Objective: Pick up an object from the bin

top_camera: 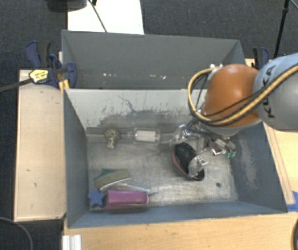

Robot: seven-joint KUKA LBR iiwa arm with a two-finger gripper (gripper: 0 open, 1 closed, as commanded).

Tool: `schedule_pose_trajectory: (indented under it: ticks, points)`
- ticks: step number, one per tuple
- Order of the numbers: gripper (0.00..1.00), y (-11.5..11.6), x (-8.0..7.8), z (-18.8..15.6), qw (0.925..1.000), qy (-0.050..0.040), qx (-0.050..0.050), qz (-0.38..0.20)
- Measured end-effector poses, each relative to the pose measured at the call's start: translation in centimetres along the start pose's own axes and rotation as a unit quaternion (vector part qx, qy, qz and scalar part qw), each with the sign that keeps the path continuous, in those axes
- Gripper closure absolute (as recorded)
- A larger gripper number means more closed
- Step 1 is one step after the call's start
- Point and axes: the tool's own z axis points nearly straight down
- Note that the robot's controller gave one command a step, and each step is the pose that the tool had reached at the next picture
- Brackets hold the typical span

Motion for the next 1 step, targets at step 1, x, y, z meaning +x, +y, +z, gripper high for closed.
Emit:
schedule_pose_trajectory:
  ticks: [1]
  points:
    - [0.0, -0.8, -0.67, 4.0, 0.9997, -0.0011, -0.001, -0.022]
